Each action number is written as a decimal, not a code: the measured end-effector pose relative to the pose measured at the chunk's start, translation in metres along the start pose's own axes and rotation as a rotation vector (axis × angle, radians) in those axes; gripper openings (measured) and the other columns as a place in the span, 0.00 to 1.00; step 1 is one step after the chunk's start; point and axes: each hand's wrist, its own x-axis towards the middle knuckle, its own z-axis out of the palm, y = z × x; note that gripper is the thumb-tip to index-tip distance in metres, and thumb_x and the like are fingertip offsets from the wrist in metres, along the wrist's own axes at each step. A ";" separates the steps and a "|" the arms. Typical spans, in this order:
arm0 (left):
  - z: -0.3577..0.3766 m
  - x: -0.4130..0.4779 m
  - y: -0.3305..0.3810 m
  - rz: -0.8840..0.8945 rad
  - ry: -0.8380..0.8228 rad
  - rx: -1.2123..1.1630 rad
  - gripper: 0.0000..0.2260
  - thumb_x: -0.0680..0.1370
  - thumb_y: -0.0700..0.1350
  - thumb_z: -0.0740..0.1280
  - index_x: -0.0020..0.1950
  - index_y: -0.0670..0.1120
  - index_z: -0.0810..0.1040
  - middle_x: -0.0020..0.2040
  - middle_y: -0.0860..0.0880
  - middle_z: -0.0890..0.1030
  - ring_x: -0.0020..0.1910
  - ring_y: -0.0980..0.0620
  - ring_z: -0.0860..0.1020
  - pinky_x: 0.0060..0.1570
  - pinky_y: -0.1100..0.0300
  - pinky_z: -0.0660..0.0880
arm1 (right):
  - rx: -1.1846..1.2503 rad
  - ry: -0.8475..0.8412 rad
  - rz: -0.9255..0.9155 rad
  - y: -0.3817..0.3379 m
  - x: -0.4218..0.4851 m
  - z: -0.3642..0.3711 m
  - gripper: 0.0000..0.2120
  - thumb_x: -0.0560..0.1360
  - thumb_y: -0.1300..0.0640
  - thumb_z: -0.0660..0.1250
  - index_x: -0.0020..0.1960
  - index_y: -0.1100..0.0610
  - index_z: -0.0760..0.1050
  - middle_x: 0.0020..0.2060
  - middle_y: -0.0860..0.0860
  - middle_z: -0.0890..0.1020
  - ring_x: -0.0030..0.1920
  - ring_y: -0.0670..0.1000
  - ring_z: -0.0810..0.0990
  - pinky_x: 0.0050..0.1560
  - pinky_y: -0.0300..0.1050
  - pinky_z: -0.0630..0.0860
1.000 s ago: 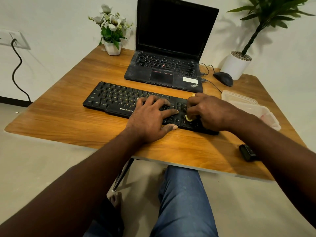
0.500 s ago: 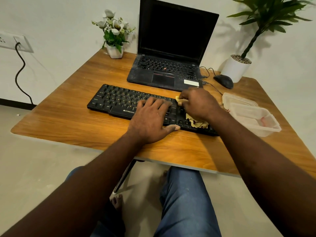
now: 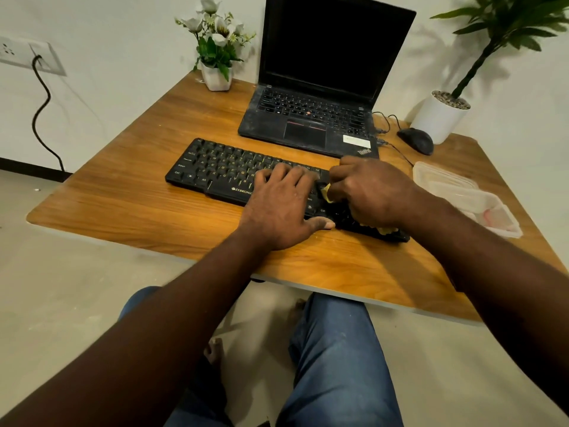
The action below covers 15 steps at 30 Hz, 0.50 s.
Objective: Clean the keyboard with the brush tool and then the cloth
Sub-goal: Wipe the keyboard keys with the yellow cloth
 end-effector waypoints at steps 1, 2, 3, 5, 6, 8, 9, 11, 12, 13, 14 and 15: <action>0.000 0.000 0.000 -0.001 -0.002 -0.003 0.40 0.73 0.77 0.58 0.76 0.52 0.66 0.71 0.51 0.72 0.70 0.48 0.67 0.68 0.44 0.63 | -0.007 0.000 -0.009 -0.003 -0.002 0.000 0.17 0.80 0.51 0.68 0.68 0.50 0.78 0.61 0.48 0.76 0.60 0.50 0.71 0.47 0.43 0.69; 0.000 -0.001 0.000 -0.003 -0.006 -0.004 0.40 0.73 0.77 0.58 0.76 0.52 0.66 0.71 0.51 0.72 0.70 0.48 0.67 0.68 0.44 0.63 | -0.016 -0.002 -0.012 -0.005 -0.005 0.000 0.17 0.80 0.50 0.68 0.68 0.51 0.78 0.61 0.48 0.76 0.59 0.50 0.71 0.46 0.43 0.68; 0.000 -0.001 0.000 -0.003 -0.008 -0.002 0.40 0.73 0.77 0.58 0.76 0.52 0.66 0.71 0.51 0.72 0.70 0.48 0.66 0.68 0.44 0.63 | -0.021 -0.006 -0.013 -0.006 -0.008 0.001 0.17 0.80 0.49 0.68 0.67 0.51 0.78 0.60 0.48 0.76 0.59 0.50 0.71 0.46 0.43 0.68; -0.001 -0.001 0.001 -0.005 -0.011 0.001 0.40 0.72 0.77 0.58 0.76 0.53 0.65 0.72 0.52 0.72 0.70 0.48 0.66 0.69 0.44 0.63 | 0.001 -0.023 -0.025 -0.009 -0.014 0.002 0.16 0.80 0.49 0.67 0.66 0.51 0.79 0.59 0.48 0.76 0.58 0.50 0.71 0.48 0.44 0.72; -0.002 -0.001 0.001 -0.005 -0.012 0.002 0.40 0.72 0.77 0.59 0.76 0.53 0.65 0.72 0.52 0.71 0.71 0.48 0.66 0.69 0.44 0.62 | 0.015 -0.028 -0.036 -0.011 -0.017 0.003 0.16 0.80 0.49 0.67 0.66 0.50 0.80 0.59 0.48 0.76 0.58 0.50 0.71 0.49 0.45 0.74; -0.003 -0.001 0.001 -0.002 -0.013 0.002 0.40 0.72 0.77 0.61 0.76 0.54 0.65 0.73 0.52 0.71 0.71 0.48 0.65 0.70 0.44 0.61 | 0.024 -0.022 -0.059 -0.013 -0.021 0.003 0.16 0.80 0.48 0.67 0.66 0.50 0.80 0.60 0.48 0.76 0.59 0.50 0.71 0.53 0.47 0.77; -0.003 -0.001 0.001 0.000 -0.017 0.003 0.40 0.72 0.77 0.61 0.76 0.54 0.65 0.73 0.52 0.71 0.71 0.48 0.65 0.70 0.44 0.61 | 0.031 -0.014 -0.065 -0.013 -0.022 0.003 0.16 0.80 0.48 0.67 0.66 0.50 0.80 0.60 0.48 0.77 0.59 0.50 0.71 0.53 0.48 0.78; -0.004 -0.001 0.001 0.004 -0.027 0.014 0.41 0.72 0.77 0.61 0.77 0.54 0.65 0.73 0.52 0.70 0.72 0.48 0.65 0.70 0.43 0.61 | 0.055 0.013 -0.075 -0.011 -0.025 0.005 0.16 0.80 0.50 0.68 0.66 0.50 0.80 0.60 0.49 0.77 0.59 0.51 0.72 0.53 0.49 0.78; -0.005 -0.002 0.001 0.007 -0.029 0.020 0.40 0.72 0.77 0.60 0.77 0.54 0.65 0.74 0.52 0.70 0.72 0.48 0.65 0.70 0.43 0.61 | 0.069 0.038 -0.080 -0.010 -0.027 0.007 0.15 0.79 0.51 0.69 0.66 0.50 0.81 0.59 0.49 0.78 0.58 0.52 0.73 0.51 0.49 0.77; -0.006 -0.002 0.001 0.014 -0.030 0.024 0.40 0.72 0.77 0.59 0.77 0.55 0.65 0.74 0.52 0.70 0.72 0.48 0.65 0.70 0.42 0.62 | 0.092 0.063 -0.079 -0.008 -0.030 0.008 0.15 0.78 0.53 0.71 0.64 0.51 0.83 0.57 0.50 0.80 0.57 0.53 0.75 0.48 0.49 0.77; -0.006 -0.002 0.002 0.023 -0.032 0.028 0.39 0.73 0.77 0.59 0.78 0.56 0.64 0.74 0.52 0.70 0.72 0.47 0.65 0.70 0.42 0.62 | 0.136 0.084 -0.072 -0.007 -0.033 0.011 0.14 0.77 0.55 0.73 0.63 0.51 0.84 0.55 0.50 0.81 0.55 0.53 0.76 0.44 0.48 0.75; -0.006 -0.002 0.002 0.034 -0.039 0.034 0.38 0.74 0.76 0.58 0.78 0.58 0.64 0.75 0.52 0.69 0.73 0.47 0.64 0.70 0.41 0.62 | 0.187 0.109 -0.061 -0.005 -0.038 0.015 0.14 0.76 0.57 0.74 0.62 0.51 0.85 0.53 0.50 0.82 0.54 0.54 0.77 0.42 0.47 0.73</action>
